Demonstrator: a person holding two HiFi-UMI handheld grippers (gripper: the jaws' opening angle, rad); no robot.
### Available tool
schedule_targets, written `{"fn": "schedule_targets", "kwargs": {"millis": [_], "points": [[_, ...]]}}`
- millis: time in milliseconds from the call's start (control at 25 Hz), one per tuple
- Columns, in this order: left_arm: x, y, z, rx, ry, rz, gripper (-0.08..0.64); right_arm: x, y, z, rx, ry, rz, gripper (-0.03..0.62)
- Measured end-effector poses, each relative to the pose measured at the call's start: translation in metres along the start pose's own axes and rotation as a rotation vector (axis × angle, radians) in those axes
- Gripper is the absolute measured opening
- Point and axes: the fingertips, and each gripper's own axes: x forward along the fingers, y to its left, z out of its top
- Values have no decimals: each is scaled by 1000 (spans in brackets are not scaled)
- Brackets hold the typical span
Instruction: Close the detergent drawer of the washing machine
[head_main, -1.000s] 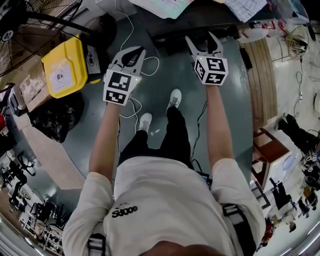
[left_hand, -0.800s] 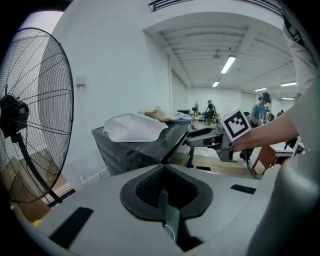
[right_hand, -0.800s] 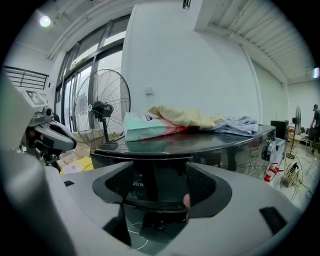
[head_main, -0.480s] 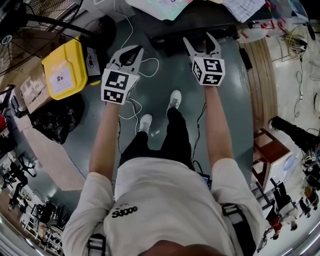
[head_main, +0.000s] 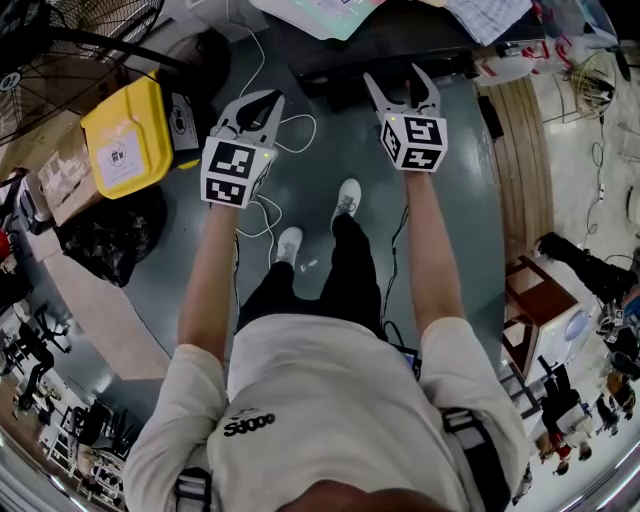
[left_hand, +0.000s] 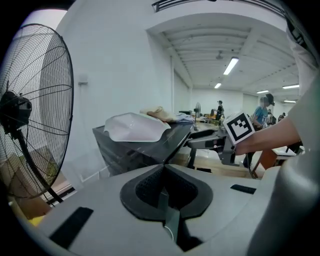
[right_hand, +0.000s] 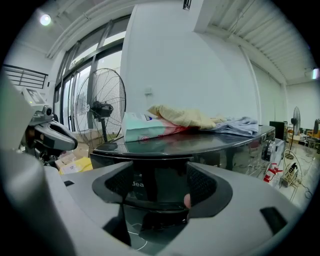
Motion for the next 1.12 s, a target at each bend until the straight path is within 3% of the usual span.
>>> {"fn": "schedule_targets", "kwargs": {"millis": [560,760,880,1120], "points": [[-9,5,0,-4,-9,4,18,7,2,2,-1,31,-7,298],[-35,5,1,4,-23,7,18,-7,7,-6,-8,129,-38,296],[-60,5,0,13,-35,5,18,-31,17,-2,-5,140,-59,293],[-117,-6,7,43,-85,-28,18,-106,42,33,-48,71,-148,117]]}}
